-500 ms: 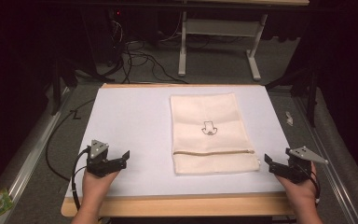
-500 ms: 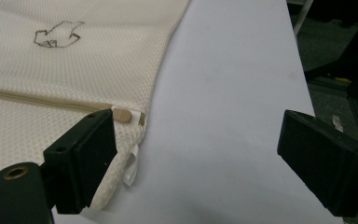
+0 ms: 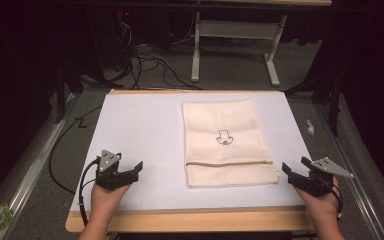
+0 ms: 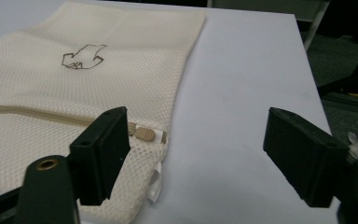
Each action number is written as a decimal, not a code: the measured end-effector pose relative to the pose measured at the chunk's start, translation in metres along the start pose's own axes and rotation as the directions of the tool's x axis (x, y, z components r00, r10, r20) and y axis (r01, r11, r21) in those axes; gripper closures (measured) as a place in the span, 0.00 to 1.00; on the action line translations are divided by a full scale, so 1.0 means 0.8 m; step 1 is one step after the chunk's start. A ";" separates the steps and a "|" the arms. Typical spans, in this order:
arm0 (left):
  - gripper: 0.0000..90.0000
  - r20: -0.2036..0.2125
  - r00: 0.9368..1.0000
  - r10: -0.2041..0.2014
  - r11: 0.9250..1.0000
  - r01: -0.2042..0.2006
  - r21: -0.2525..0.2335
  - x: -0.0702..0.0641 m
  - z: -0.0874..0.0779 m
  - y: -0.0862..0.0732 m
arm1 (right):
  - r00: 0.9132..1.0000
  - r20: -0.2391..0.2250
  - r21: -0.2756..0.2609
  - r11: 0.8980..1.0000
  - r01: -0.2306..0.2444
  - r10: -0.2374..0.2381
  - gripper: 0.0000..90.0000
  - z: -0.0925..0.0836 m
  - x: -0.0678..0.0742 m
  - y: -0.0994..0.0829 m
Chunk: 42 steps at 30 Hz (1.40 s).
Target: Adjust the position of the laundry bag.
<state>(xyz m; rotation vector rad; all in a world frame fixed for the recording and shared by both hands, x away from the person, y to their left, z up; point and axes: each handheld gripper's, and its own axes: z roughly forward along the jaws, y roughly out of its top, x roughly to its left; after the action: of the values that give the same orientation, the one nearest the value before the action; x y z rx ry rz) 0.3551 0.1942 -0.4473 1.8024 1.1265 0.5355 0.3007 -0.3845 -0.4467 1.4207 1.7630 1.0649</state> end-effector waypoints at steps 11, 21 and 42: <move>0.24 0.009 0.999 0.051 0.999 -0.051 0.013 -0.012 0.008 -0.004 | 0.997 -0.078 0.118 0.993 0.007 0.003 0.49 0.025 0.010 -0.007; 0.26 0.030 0.997 0.068 0.997 -0.069 0.030 -0.023 0.013 -0.004 | 0.993 -0.121 0.203 0.979 0.021 0.004 0.53 0.045 0.027 -0.010; 0.32 0.153 0.981 0.118 0.984 -0.136 0.113 -0.106 0.084 0.005 | 0.977 -0.194 0.271 0.952 0.140 -0.088 0.97 0.045 0.053 -0.014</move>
<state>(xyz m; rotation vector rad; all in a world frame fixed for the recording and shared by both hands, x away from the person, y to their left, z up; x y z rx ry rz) 0.3651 0.0880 -0.4683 1.9971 0.9666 0.4081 0.3171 -0.3370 -0.4729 1.4017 2.1734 0.9313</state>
